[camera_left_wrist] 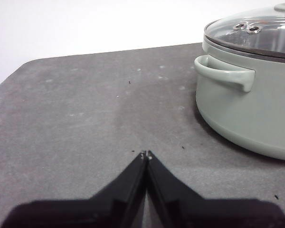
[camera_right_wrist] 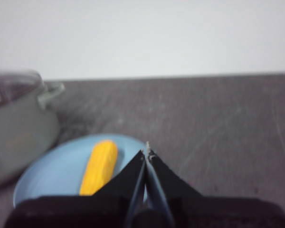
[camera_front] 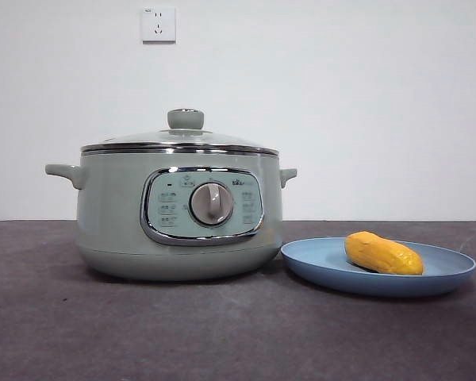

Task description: Take the corn out from the steamer,put the corn on the plate,close the lid

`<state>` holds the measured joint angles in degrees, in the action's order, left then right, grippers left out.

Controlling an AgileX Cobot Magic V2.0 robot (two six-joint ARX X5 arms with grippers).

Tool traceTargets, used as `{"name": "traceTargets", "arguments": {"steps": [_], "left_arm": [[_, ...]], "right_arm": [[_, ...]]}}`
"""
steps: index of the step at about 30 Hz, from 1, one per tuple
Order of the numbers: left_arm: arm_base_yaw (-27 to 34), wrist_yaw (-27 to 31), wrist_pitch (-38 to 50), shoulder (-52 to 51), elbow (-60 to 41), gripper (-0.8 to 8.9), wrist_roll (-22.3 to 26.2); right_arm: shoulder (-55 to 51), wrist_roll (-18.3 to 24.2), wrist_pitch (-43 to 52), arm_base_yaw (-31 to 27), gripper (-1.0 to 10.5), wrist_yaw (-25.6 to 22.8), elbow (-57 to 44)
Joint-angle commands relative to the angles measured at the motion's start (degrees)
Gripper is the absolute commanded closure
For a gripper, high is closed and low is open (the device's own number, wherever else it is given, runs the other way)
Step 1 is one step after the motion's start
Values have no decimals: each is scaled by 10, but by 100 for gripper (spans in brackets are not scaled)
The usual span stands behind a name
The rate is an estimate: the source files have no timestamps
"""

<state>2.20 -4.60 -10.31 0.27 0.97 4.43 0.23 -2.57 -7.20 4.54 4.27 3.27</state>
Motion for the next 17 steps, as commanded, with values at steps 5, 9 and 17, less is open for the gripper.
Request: {"name": "traceTargets", "arguments": {"steps": [5,9,17], "left_arm": [[2,0,2,-1,-8,817,-3],[2,0,3,-1,-8,817,-3],[2,0,3,-1,-8,817,-3]], "right_arm": [[-2,-16,-33,0,946,-3,-30],[-2,-16,-31,0,946,-3,-30],[-1,-21,-31,0,946,-3,-30]]}}
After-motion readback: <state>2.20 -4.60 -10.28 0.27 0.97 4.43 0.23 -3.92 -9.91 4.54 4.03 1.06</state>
